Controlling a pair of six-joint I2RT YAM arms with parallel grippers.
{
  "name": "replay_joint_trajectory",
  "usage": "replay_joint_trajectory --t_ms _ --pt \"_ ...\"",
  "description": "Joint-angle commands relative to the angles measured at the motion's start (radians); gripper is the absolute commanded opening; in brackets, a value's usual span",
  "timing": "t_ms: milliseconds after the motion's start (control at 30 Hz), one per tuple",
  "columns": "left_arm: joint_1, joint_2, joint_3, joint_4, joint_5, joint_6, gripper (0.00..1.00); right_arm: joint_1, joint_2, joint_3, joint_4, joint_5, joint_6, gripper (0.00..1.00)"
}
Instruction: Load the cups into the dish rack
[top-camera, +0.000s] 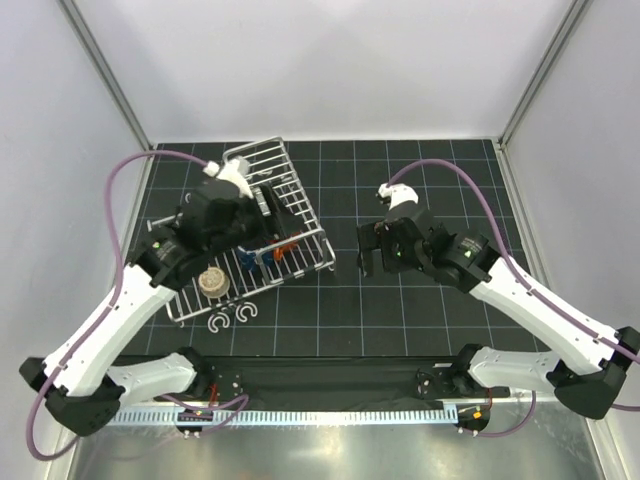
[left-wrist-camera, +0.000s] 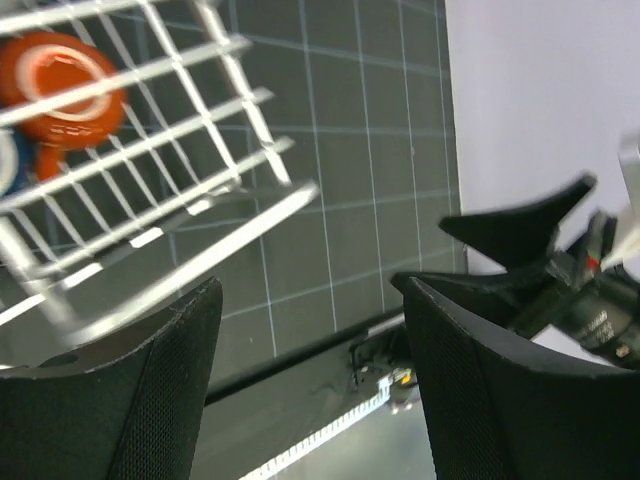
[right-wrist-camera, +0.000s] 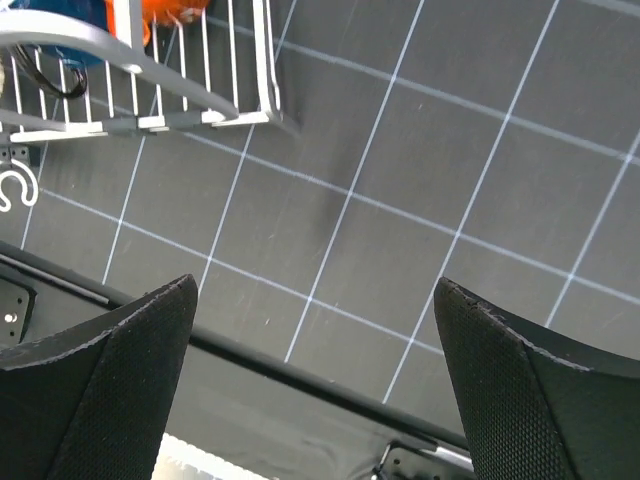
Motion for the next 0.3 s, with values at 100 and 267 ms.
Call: replay_joint_trajectory --t_ms 100,267 --pt "-0.095 0.007 0.002 0.155 -0.086 -0.024 0.72 -0.040 -0.025 -0.074 0.056 -0.081 0.049 1.00" --pt "-0.096 -0.104 -0.199 0.363 -0.013 -0.104 0.73 -0.192 -0.118 -0.257 0.189 -0.394 0.081 1.00"
